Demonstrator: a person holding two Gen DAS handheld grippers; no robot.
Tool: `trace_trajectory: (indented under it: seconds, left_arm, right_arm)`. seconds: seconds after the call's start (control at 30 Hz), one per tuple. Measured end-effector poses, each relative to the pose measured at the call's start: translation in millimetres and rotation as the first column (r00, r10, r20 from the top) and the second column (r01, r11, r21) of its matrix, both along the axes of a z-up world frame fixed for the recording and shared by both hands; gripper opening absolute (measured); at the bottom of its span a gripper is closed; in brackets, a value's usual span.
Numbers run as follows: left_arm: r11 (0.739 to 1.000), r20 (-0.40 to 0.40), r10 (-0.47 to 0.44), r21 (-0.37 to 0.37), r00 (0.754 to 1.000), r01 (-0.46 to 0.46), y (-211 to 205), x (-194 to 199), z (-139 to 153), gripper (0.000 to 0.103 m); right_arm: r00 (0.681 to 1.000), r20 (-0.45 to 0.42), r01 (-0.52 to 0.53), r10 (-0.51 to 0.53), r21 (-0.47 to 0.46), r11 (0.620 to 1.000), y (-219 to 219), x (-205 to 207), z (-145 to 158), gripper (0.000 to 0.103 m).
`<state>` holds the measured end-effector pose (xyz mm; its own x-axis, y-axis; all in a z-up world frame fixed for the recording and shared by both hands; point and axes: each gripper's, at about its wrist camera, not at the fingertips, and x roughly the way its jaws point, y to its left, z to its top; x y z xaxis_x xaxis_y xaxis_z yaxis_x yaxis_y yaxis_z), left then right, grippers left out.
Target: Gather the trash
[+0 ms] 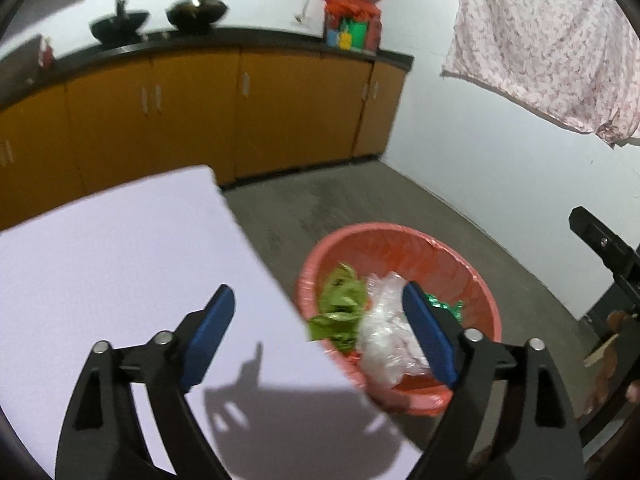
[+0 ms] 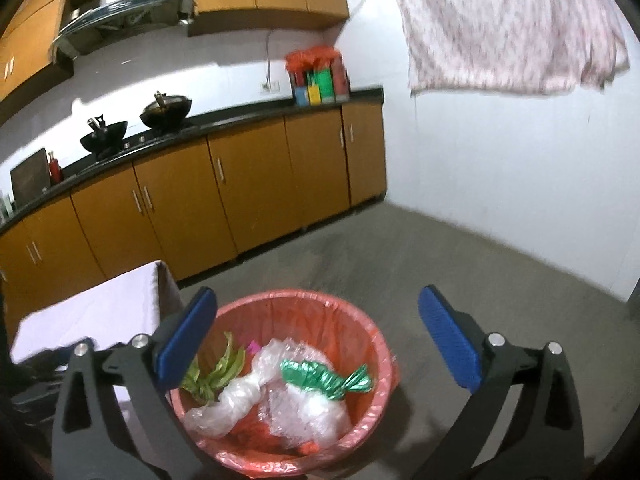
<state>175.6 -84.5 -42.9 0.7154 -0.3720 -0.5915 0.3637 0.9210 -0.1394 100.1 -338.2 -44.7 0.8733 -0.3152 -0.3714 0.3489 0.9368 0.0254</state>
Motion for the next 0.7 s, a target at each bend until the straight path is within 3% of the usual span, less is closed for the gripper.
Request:
trace_trajectory:
  seconds: [0.13,0.4,0.6,0.7]
  left_arm:
    - [0.996,0.091,0.08,0.022,0.993,-0.083,31.1,-30.0,16.2,0.098]
    - [0.963,0.239,0.248,0.046,0.939,-0.266,90.3,-97.2,35.7,0.101]
    - [0.927,0.299,0.334,0.066,0.894,-0.368,113.0,-138.9,36.0,0.101]
    - [0.918,0.312,0.347,0.08,0.884,-0.389,115.5,-152.2,34.6,0.101]
  right_arm:
    - [1.0,0.011,0.011,-0.01,-0.112,0.994,28.8,-14.6,11.9,0.099]
    - [0.999,0.048,-0.017,0.02,-0.073,0.997,66.7,-56.4,13.9,0.099]
    - [0.994,0.072,-0.076,0.081,-0.075,0.994,91.3,-93.2,13.3,0.099]
    - [0.989,0.077,-0.116,0.123,-0.09,0.989,101.7,-111.9,13.7,0.099]
